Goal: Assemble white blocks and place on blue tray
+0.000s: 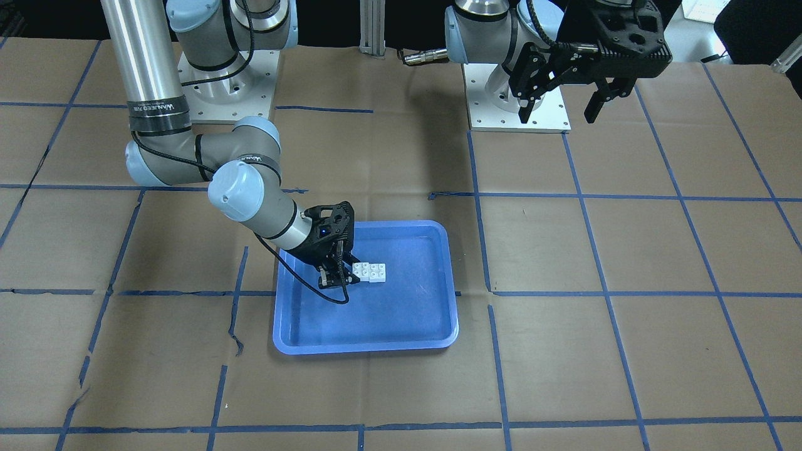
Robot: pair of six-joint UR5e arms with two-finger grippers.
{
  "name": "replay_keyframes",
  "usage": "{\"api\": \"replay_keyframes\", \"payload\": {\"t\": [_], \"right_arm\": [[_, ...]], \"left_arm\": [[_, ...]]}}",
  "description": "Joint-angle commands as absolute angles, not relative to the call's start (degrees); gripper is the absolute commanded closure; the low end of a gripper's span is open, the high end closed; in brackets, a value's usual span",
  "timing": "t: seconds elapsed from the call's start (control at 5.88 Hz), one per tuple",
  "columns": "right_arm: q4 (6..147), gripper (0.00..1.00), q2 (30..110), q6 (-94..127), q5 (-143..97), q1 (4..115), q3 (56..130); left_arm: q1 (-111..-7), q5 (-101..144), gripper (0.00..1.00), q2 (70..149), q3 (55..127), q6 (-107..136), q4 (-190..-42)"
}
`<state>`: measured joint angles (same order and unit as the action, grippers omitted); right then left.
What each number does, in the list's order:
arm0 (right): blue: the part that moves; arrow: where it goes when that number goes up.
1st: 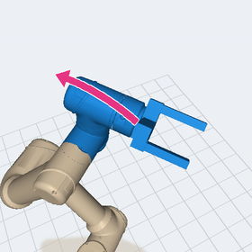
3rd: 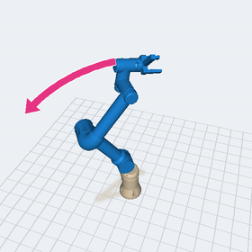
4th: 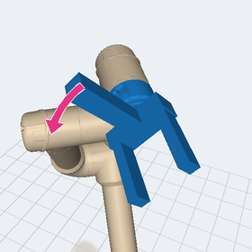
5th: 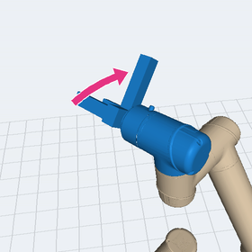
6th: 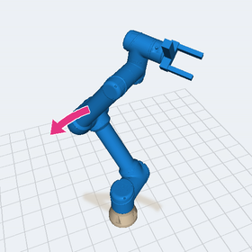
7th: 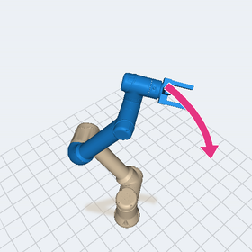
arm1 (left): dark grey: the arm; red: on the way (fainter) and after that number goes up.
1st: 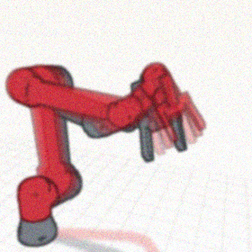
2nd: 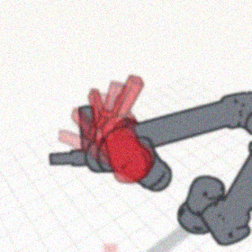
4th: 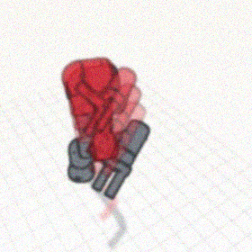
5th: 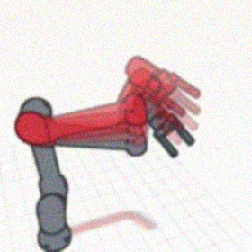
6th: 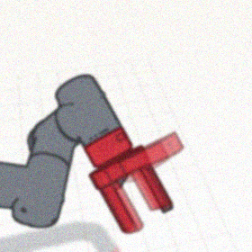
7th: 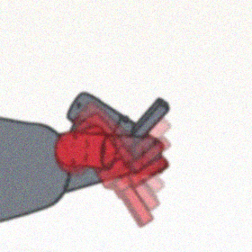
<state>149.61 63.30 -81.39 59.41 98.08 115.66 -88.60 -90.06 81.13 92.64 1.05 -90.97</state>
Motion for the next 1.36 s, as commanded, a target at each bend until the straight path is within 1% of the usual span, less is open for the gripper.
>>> {"api": "replay_keyframes", "payload": {"t": [0.0, 0.68, 0.85, 1.02, 1.19], "right_arm": [[149.7, 0.63, 63.0, -81.4, 59.2, 98.1, 115.6], [149.7, 0.63, 63.2, -81.4, 59.2, 98.1, 115.5], [149.7, 0.59, 63.1, -81.0, 59.2, 98.1, 115.5], [149.7, 0.45, 63.2, -80.0, 59.2, 98.1, 115.5], [149.7, 0.36, 62.9, -80.0, 56.8, 98.1, 115.5]], "left_arm": [[-88.6, -90.1, 0.01, 81.1, 92.6, 1.1, -91.0], [-88.5, -89.8, 0.01, 81.1, 92.6, 1.1, -90.9], [-88.6, -89.7, 0.01, 81.1, 92.6, 1.1, -91.0], [-88.6, -89.6, 0.01, 81.1, 92.6, 1.1, -90.9], [-88.5, -89.6, 0.01, 81.1, 92.6, 1.1, -90.7]]}}
